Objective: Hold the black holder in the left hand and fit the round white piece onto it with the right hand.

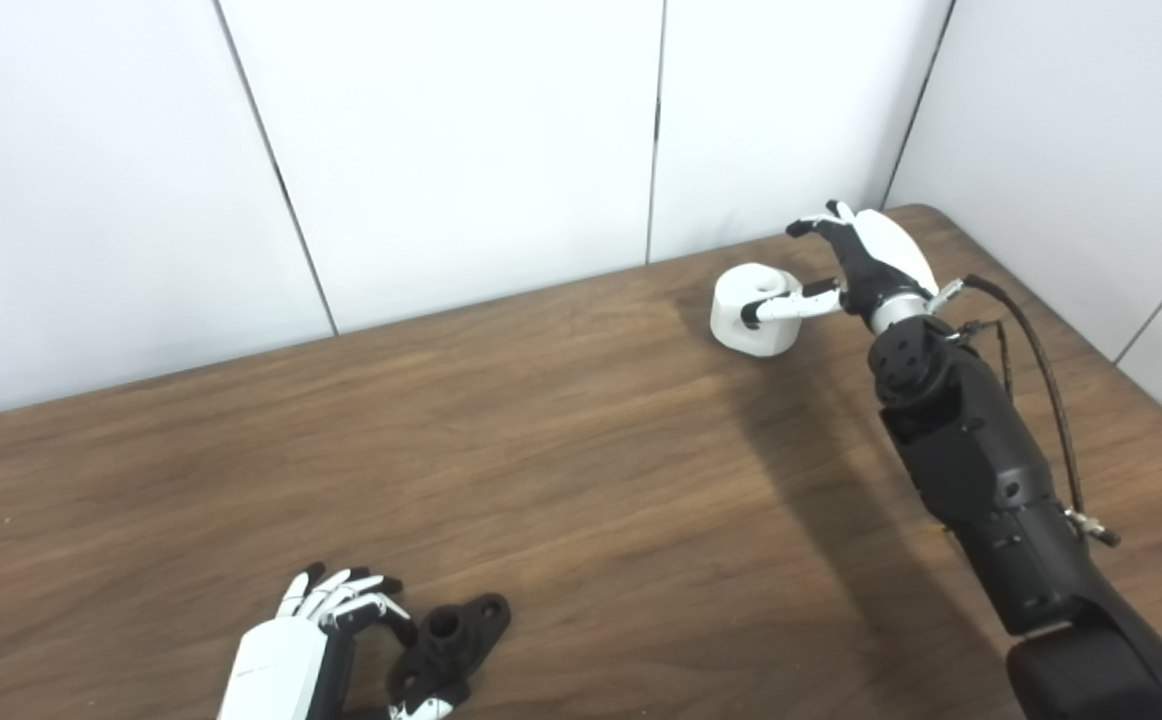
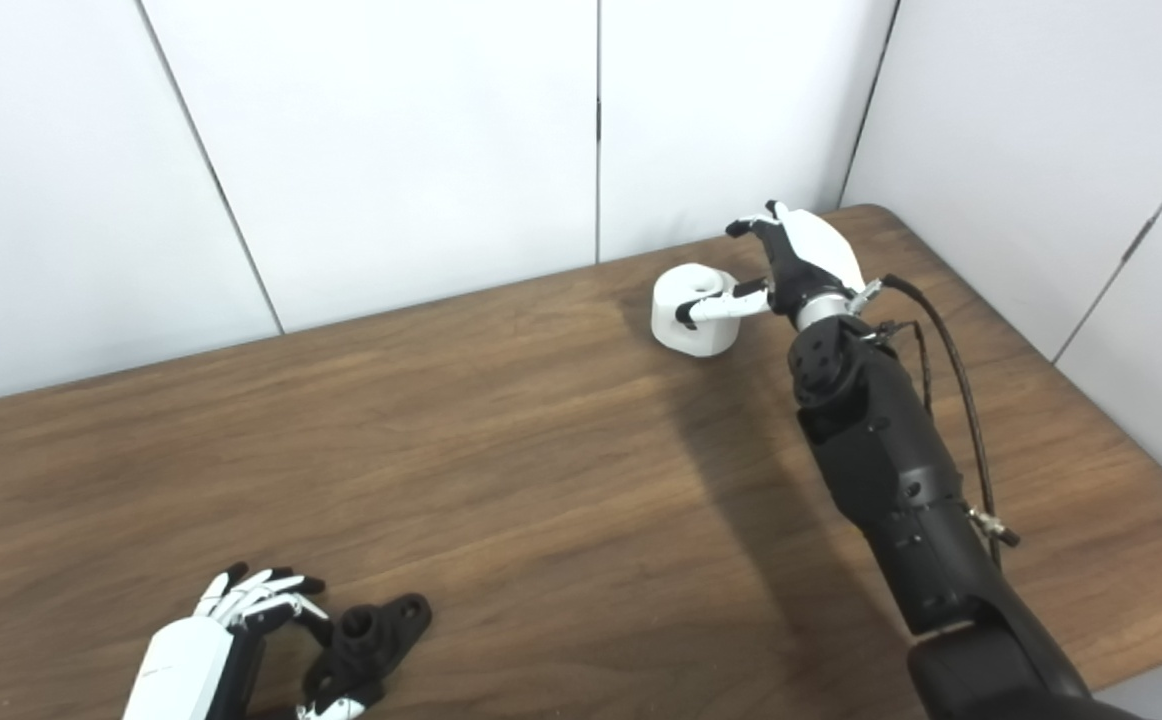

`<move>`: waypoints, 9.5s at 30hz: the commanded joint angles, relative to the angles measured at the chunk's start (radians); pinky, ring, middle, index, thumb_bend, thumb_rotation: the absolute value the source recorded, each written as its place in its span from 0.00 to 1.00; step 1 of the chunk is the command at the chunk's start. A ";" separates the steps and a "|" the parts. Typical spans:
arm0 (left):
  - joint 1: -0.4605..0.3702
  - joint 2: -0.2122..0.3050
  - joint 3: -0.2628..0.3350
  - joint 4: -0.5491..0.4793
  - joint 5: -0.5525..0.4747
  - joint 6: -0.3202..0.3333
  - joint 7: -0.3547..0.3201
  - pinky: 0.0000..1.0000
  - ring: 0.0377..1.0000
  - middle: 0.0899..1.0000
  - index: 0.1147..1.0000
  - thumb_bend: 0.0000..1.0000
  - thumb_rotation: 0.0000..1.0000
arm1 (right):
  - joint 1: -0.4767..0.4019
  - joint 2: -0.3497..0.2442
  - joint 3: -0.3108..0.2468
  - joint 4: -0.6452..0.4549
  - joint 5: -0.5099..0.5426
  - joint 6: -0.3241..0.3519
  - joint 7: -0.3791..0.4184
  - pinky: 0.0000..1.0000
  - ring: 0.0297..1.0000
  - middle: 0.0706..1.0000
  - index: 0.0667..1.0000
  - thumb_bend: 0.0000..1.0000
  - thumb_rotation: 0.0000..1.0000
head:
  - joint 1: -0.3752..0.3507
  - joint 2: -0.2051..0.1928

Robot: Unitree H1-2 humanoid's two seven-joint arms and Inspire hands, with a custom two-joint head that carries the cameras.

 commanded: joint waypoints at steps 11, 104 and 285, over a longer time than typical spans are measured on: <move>0.006 0.011 -0.008 0.027 0.037 0.027 -0.029 0.95 0.83 0.73 0.42 0.52 0.04 | -0.063 -0.044 0.009 0.010 -0.062 -0.005 0.058 1.00 1.00 0.99 0.77 0.95 0.39 | -0.001 0.004; 0.002 -0.030 -0.042 -0.008 0.088 0.079 -0.057 0.94 0.83 0.73 0.42 0.52 0.05 | -0.017 -0.081 0.101 -0.432 -0.074 -0.005 0.404 1.00 0.97 0.85 0.45 0.52 0.14 | 0.184 0.059; -0.032 -0.066 -0.108 -0.052 0.136 0.179 -0.128 1.00 0.89 0.76 0.42 0.52 0.05 | 0.150 0.239 0.408 -0.731 -0.213 -0.056 0.635 1.00 0.97 0.85 0.62 0.98 0.26 | 0.355 0.259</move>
